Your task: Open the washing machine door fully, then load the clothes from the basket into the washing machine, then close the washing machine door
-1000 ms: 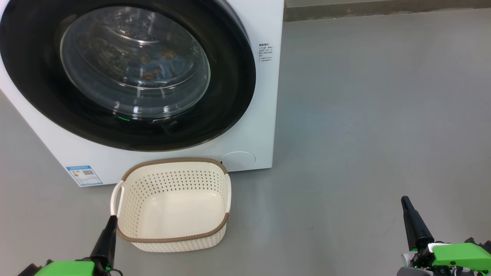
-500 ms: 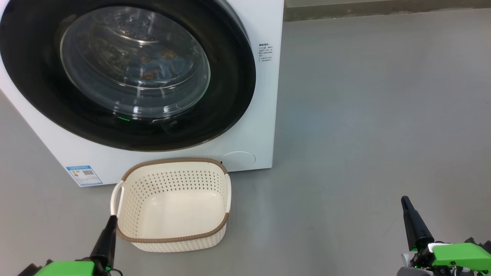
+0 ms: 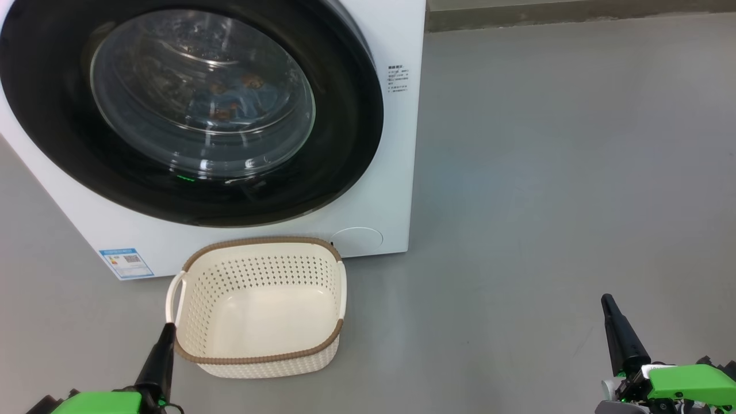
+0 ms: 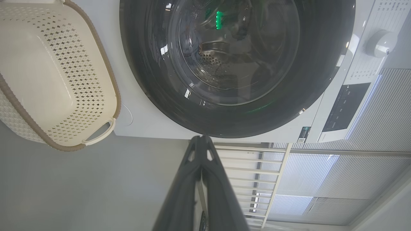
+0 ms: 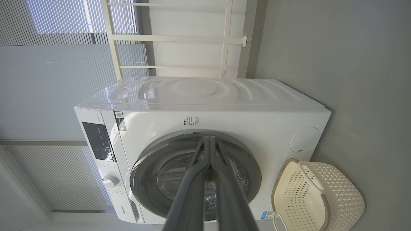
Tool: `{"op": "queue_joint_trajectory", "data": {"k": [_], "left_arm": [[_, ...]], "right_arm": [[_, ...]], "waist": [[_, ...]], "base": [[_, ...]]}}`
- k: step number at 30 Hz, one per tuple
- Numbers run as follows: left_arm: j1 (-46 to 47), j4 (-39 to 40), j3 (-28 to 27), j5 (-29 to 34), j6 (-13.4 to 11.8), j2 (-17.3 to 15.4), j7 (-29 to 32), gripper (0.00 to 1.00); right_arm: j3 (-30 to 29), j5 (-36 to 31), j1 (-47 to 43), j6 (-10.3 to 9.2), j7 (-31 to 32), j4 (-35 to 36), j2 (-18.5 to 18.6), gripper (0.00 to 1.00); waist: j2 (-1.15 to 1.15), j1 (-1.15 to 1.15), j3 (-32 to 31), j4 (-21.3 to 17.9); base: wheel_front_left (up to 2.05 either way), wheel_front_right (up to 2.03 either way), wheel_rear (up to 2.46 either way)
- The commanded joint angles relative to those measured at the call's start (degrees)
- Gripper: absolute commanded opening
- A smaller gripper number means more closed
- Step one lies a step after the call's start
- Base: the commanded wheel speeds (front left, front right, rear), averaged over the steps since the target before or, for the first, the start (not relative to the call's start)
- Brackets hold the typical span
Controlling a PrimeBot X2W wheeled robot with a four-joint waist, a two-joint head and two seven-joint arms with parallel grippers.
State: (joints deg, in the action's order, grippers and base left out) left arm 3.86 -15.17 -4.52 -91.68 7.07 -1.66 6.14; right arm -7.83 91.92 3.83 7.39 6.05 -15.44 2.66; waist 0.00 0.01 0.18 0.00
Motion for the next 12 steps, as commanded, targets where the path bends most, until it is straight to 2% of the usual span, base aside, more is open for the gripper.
{"op": "queue_joint_trajectory", "data": {"k": [1, 12], "left_arm": [[2.32, 1.12, -1.98, -0.51, 0.42, -1.21, 0.34, 0.0], [2.32, 1.12, -1.98, -0.51, 0.42, -1.21, 0.34, 0.0]], "right_arm": [[1.3, 0.24, 2.35, 0.1, 0.45, 1.42, 0.21, 0.0], [1.3, 0.24, 2.35, 0.1, 0.45, 1.42, 0.21, 0.0]], "waist": [[0.0, 0.0, 0.0, 0.0], [0.0, 0.0, 0.0, 0.0]], "base": [[0.0, 0.0, 0.0], [0.0, 0.0, 0.0]]}}
